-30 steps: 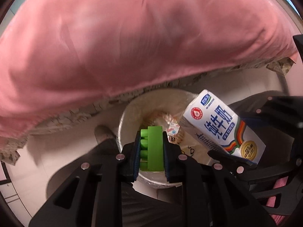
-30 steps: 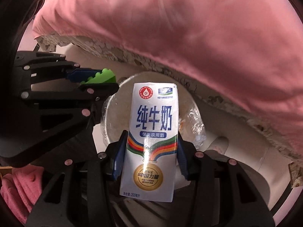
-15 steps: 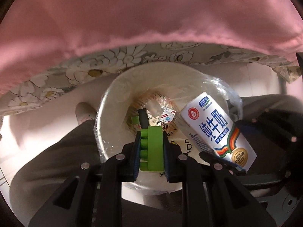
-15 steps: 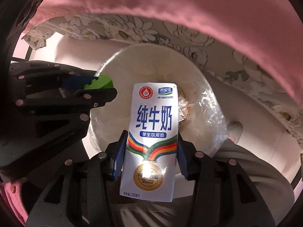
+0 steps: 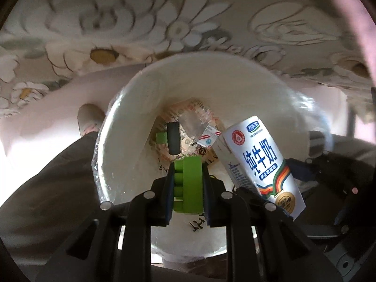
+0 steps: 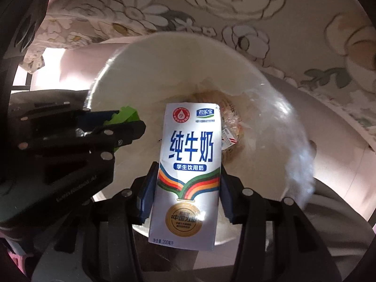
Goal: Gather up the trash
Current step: 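Open the left tool to drop the green block while the right tool drops the milk carton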
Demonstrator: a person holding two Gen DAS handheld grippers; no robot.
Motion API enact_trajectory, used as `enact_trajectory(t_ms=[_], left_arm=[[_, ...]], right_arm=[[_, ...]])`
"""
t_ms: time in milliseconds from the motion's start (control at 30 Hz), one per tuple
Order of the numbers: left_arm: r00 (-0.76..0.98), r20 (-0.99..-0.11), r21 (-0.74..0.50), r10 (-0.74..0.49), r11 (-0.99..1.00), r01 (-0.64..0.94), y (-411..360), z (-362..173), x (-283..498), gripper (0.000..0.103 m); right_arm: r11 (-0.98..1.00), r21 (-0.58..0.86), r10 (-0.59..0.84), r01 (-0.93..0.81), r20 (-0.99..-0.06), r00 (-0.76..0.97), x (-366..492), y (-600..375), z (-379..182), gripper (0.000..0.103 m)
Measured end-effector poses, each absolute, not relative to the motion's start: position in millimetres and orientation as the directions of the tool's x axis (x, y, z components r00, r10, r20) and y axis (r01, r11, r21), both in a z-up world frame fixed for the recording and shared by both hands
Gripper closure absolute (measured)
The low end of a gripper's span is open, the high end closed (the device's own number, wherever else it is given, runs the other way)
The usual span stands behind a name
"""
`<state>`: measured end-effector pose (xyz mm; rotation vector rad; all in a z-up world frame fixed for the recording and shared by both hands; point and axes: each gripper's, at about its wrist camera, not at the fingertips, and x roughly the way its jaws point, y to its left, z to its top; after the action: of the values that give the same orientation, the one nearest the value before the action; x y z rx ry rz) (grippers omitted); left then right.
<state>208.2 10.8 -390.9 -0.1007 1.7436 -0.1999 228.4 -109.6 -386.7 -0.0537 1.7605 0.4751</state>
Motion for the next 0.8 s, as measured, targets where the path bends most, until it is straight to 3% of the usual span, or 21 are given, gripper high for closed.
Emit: enact_trajectory(t_ms=[433,467,533,567,633,800], left_arm=[[-0.253,-0.948,-0.200,-0.194,0.980,-0.003,9.4,-426.5,217.3,0.079],[-0.258,-0.947,-0.201,-0.194,0.980,-0.002,8.6,-428.0,217.1,0.078],[-0.261,-0.949,-0.184,-0.175,0.983,0.008,6.1,-428.2,216.5,0.063],[-0.258,-0.951,-0.178,-0.170,0.984,0.011,5.6,-428.4,216.7,0.061],[-0.255,-0.951,-0.183,-0.174,0.983,0.012,4.0,-429.3,216.6,0.061],[-0.261,-0.951,-0.181,-0.167,0.983,0.029,0.2,-426.5,215.6,0.061]], right_arm=[[0.926,0.279,0.197,-0.253,-0.931,-0.307,232.6,-109.4,-419.7,0.053],[0.927,0.273,0.190,-0.256,-0.932,-0.308,235.3,-109.2,-422.7,0.053],[0.928,0.264,0.178,-0.262,-0.934,-0.310,234.0,-111.9,-423.9,0.053],[0.930,0.261,0.176,-0.259,-0.935,-0.309,233.2,-112.5,-424.7,0.052],[0.931,0.259,0.176,-0.255,-0.935,-0.308,234.1,-112.1,-424.8,0.048],[0.928,0.268,0.184,-0.259,-0.933,-0.309,232.3,-115.6,-422.7,0.048]])
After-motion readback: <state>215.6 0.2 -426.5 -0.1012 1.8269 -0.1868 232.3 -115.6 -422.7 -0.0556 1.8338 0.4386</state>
